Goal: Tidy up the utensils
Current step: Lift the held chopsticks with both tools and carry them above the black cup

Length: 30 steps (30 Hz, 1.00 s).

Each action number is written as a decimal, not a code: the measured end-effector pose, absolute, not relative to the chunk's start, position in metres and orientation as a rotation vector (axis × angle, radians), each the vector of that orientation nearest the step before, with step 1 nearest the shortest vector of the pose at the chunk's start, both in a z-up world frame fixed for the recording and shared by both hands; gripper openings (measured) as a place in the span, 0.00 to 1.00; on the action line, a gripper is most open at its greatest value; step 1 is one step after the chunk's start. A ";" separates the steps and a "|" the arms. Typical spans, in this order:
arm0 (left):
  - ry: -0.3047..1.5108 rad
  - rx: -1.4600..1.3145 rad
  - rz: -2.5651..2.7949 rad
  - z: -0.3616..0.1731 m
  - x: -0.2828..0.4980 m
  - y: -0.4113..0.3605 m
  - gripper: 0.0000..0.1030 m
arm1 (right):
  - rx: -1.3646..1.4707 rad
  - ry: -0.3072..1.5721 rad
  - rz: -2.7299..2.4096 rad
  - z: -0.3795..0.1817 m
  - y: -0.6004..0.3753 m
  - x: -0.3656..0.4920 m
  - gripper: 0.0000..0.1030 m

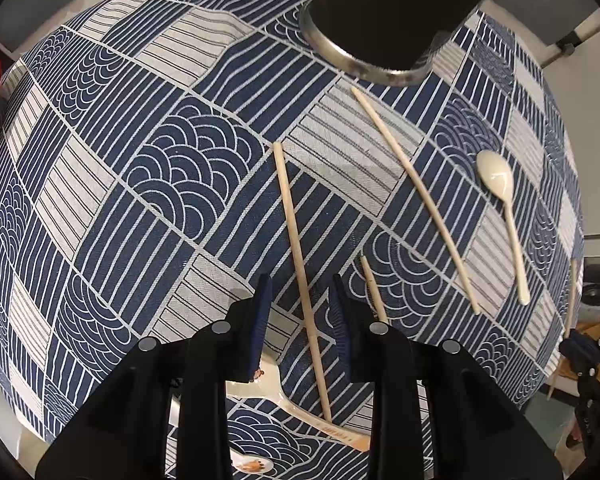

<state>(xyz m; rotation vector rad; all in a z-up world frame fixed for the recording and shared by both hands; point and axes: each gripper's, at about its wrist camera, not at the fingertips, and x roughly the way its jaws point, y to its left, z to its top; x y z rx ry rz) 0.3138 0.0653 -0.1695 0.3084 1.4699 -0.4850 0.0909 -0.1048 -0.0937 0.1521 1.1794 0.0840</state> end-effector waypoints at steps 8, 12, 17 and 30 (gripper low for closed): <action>1.487 0.338 -0.432 -0.179 0.320 0.044 0.05 | 0.169 1.166 0.062 -0.092 -0.113 0.093 0.05; 1.486 0.288 -0.452 -0.171 0.324 0.056 0.05 | 0.170 1.148 0.051 -0.087 -0.118 0.095 0.05; 1.441 0.254 -0.471 -0.147 0.325 0.059 0.05 | 0.165 1.119 0.043 -0.077 -0.125 0.101 0.05; 1.278 0.166 -0.484 -0.077 0.327 0.088 0.05 | 0.120 0.972 0.036 -0.028 -0.134 0.132 0.05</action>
